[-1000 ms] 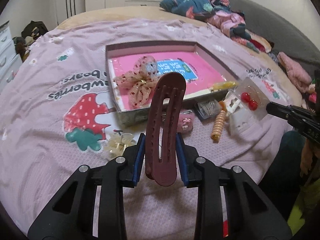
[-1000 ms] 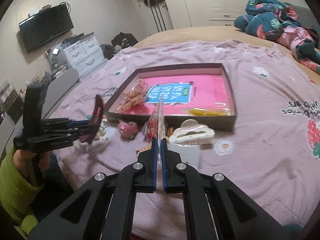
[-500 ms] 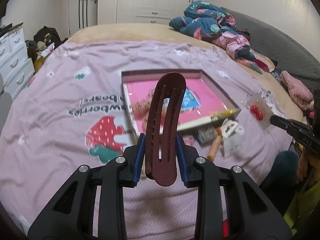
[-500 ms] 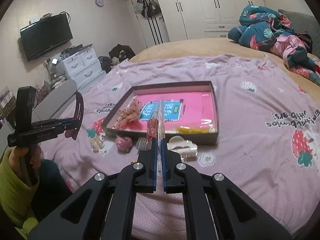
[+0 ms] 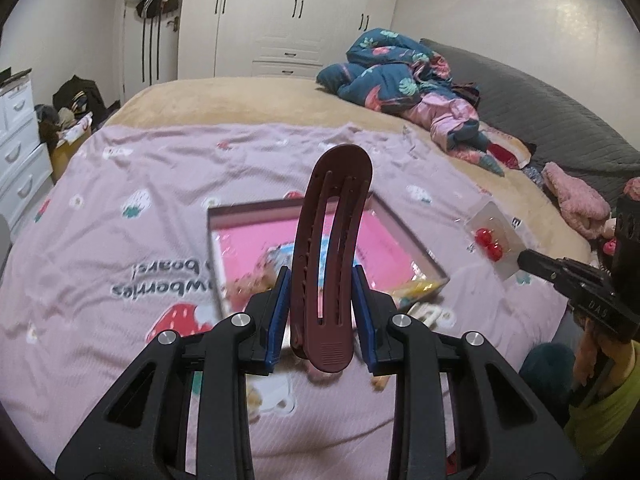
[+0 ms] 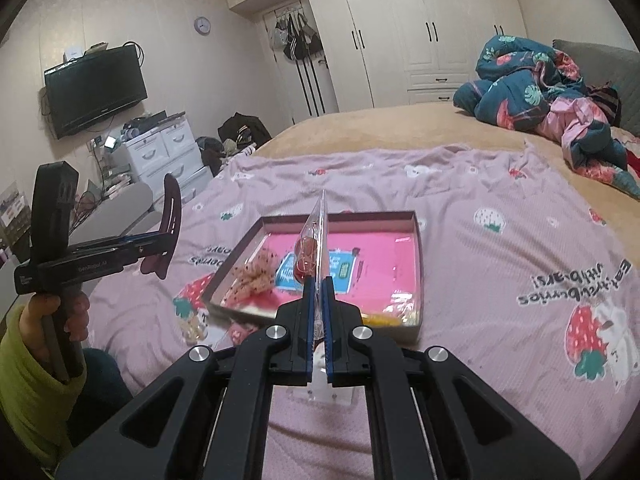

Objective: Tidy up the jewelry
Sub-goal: 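Carry the claw clip over the box with the left gripper while the right carries the clear strip there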

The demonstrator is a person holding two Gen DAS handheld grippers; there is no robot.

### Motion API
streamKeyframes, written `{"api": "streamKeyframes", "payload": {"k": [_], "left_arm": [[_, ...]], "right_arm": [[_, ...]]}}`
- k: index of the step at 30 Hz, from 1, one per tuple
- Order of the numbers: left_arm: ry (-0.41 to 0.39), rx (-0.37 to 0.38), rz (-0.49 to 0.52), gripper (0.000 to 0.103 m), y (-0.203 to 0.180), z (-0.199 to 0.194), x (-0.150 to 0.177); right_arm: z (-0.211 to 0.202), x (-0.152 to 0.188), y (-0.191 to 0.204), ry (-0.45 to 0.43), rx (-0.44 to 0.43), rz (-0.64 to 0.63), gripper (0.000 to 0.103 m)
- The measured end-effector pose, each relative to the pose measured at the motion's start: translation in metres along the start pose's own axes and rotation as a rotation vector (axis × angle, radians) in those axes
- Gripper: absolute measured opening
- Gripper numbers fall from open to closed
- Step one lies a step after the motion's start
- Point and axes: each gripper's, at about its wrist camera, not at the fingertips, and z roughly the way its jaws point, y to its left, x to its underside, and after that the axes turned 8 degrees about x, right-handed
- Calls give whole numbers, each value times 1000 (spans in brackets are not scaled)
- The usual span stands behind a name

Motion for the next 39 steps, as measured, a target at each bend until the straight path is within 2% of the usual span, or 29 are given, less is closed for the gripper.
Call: {"api": "streamKeyframes", "payload": {"k": [8,17,39], "left_arm": [[-15,23,-4,22,-4,21,-20],[0,50,-37,22,1,47,-23],[117,66,-84,22,30,123,10]], "right_arm": [[6,-17,-10,-32,22,11,4],[23,-34,-19,-36,49,29,4],[97,-36,-29,46,70,87,4]]}}
